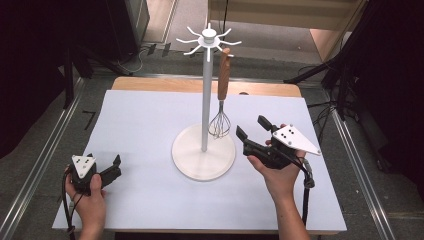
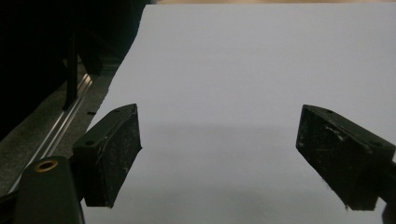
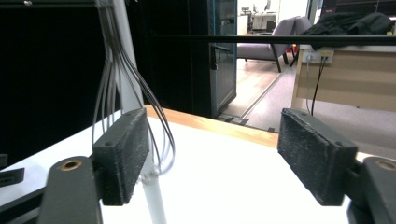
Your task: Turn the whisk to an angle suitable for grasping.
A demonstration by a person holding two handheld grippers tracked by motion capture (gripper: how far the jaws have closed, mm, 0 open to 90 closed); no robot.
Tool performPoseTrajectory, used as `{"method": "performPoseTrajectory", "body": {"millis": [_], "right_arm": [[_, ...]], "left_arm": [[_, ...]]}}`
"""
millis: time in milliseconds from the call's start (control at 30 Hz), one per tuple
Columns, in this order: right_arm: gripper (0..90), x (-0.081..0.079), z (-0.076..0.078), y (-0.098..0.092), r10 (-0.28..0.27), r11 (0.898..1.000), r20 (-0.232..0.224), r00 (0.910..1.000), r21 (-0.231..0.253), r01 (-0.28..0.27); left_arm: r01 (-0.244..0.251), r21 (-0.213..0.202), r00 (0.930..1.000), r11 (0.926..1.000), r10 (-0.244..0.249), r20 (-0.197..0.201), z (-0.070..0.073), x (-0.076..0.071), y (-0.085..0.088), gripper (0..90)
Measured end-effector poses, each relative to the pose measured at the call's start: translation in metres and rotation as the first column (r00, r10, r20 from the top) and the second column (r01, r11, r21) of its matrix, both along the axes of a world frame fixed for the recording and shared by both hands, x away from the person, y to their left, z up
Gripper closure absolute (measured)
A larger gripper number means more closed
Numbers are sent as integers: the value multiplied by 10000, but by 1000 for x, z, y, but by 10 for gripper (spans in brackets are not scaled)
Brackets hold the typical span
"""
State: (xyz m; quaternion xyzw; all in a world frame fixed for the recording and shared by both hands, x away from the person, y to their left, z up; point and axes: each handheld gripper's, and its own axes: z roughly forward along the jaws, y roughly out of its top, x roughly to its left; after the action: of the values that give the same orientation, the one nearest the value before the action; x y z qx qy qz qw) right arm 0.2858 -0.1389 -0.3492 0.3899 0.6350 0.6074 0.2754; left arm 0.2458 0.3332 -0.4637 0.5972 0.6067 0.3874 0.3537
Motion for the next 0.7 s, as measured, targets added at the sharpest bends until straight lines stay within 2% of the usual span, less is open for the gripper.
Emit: {"method": "performPoseTrajectory", "body": {"millis": [100, 367, 467, 600, 700], "right_arm": [[245, 0, -7, -8, -164, 9998, -169, 9997, 100, 165], [245, 2, -23, -22, -679, 9976, -419, 9968, -190, 671], [235, 0, -29, -26, -700, 9974, -295, 9971, -218, 693], [262, -1, -39, -34, -1126, 9935, -387, 9929, -198, 1119], [259, 0, -49, -40, -1487, 9883, -533, 9874, -412, 1466]], "left_arm": [[0, 23, 10000, 10000, 0, 14, 0, 0, 0, 148], [16, 60, 10000, 10000, -16, -4, 0, 0, -1, 149], [24, 66, 10000, 10000, -24, -11, 0, 0, -1, 149], [26, 70, 10000, 10000, -26, -11, 0, 0, -1, 149], [26, 70, 10000, 10000, -26, -10, 0, 0, -1, 149]]}}
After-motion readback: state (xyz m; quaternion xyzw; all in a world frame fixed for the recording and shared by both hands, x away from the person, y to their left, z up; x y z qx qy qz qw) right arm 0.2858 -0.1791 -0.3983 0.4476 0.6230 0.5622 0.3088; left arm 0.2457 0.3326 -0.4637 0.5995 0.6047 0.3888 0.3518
